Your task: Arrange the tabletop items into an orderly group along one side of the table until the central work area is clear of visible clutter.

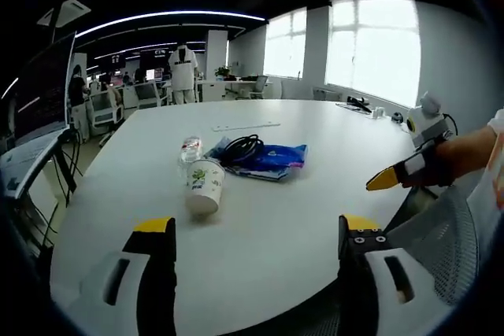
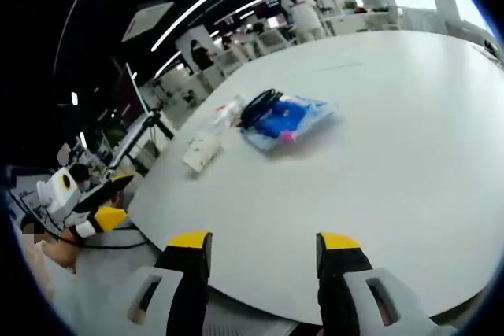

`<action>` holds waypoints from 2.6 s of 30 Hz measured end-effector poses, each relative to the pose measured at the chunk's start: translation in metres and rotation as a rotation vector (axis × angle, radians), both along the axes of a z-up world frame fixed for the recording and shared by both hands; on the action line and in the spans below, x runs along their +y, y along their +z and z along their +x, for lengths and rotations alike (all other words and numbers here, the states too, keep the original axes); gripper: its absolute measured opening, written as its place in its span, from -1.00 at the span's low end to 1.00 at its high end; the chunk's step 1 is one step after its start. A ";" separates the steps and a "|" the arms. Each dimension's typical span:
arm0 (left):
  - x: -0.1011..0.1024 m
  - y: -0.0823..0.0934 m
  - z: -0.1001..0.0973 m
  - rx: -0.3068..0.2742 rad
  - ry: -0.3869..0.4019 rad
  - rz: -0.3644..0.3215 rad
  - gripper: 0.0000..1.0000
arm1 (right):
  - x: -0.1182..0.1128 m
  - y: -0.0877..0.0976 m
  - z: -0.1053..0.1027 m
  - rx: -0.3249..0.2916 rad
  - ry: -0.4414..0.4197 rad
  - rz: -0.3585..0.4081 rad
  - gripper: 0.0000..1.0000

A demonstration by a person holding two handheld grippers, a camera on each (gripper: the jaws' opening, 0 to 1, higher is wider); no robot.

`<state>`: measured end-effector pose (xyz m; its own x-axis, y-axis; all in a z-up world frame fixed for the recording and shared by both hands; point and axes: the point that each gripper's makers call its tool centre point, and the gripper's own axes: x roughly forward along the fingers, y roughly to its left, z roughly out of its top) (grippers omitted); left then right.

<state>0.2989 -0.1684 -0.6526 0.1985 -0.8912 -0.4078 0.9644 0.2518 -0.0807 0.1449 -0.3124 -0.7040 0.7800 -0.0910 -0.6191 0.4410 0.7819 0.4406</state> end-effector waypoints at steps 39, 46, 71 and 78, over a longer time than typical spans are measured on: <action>0.002 -0.004 0.005 -0.076 0.016 0.033 0.74 | 0.003 0.037 0.114 -0.041 0.361 -0.058 0.06; 0.004 -0.003 0.011 -0.092 0.036 0.038 0.73 | -0.001 0.052 0.146 -0.047 0.456 -0.087 0.04; 0.007 -0.012 0.010 -0.139 0.024 0.105 0.60 | 0.019 0.034 0.222 0.061 0.760 -0.096 -0.05; 0.008 -0.016 0.009 -0.142 0.016 0.123 0.57 | 0.027 0.030 0.246 0.066 0.781 -0.058 -0.03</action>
<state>0.3082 -0.1604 -0.6683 0.2756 -0.8328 -0.4801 0.9597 0.2669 0.0879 0.3907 -0.2859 -0.6745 0.5929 0.4350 -0.6777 -0.2223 0.8973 0.3815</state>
